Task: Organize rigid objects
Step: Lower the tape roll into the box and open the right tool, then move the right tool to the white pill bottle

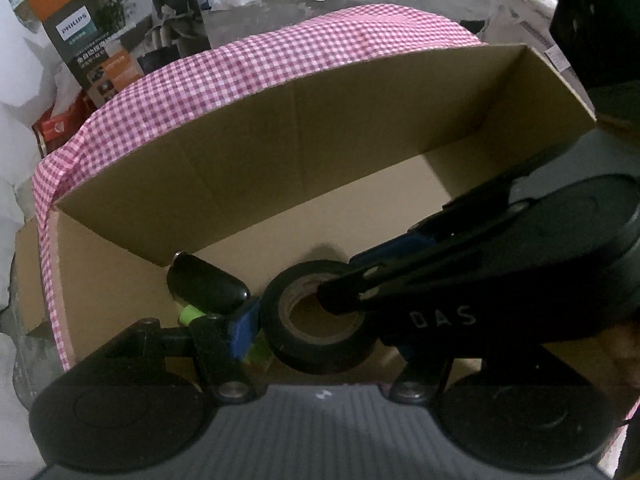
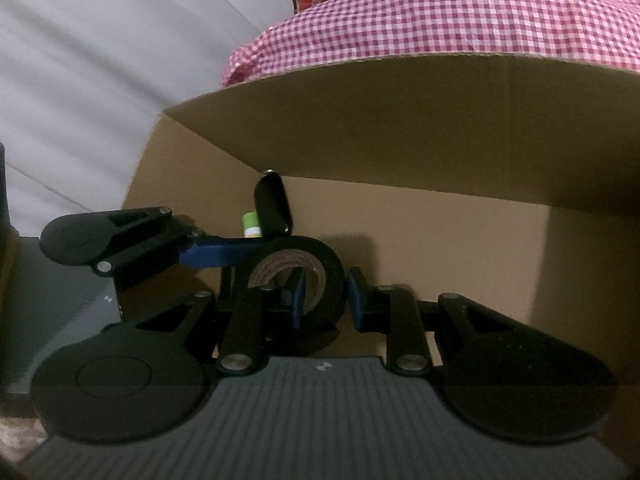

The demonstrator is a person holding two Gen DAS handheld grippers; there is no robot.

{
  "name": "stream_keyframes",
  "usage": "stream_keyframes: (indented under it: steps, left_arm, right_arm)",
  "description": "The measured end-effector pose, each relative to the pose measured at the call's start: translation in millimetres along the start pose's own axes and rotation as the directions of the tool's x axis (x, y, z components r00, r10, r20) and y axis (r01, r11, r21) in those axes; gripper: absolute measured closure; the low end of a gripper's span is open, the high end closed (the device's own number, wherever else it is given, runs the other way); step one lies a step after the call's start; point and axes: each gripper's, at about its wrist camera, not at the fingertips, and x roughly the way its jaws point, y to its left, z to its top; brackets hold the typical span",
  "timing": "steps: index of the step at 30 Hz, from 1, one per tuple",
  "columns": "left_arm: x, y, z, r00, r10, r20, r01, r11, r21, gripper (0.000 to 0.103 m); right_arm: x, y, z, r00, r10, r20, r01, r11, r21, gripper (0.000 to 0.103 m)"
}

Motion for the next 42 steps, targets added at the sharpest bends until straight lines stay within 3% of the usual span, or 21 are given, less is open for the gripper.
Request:
stream_keyframes:
  steps: [11,19,21,24,31,36,42]
  left_arm:
    - [0,-2,2,1.000,0.011,0.007,-0.011,1.000,0.003,0.034]
    - [-46,-4,-8,0.992,0.017,0.122,-0.018,1.000,0.002,0.025]
    - [-64,-7,-15,0.987,0.019,0.159,-0.020,1.000,0.002,0.022]
    - [-89,-6,-26,0.978,0.020,0.207,-0.020,1.000,0.001,0.020]
    - [-145,-9,-64,0.946,0.027,0.322,-0.020,0.999,-0.024,0.013]
    - [-175,-27,-104,0.922,0.025,0.387,-0.016,0.999,-0.028,0.009]
    - [-178,-48,-157,0.904,0.002,0.427,0.025,0.998,-0.056,0.008]
  right_arm:
    - [8,-16,7,1.000,-0.002,0.009,0.002,0.999,0.044,0.079]
    - [-57,-9,-9,0.987,0.041,0.152,-0.047,0.998,0.040,0.070]
    - [-81,-4,-20,0.976,0.058,0.209,-0.065,0.998,0.026,0.059]
    - [-123,4,-43,0.952,0.062,0.298,-0.062,0.998,-0.010,0.052]
    - [-203,21,-125,0.868,0.074,0.491,-0.052,0.997,-0.058,0.036]
    - [-218,28,-189,0.821,0.073,0.566,-0.047,0.997,-0.059,0.031]
    - [-200,30,-247,0.811,0.037,0.584,-0.028,0.999,-0.024,0.030]
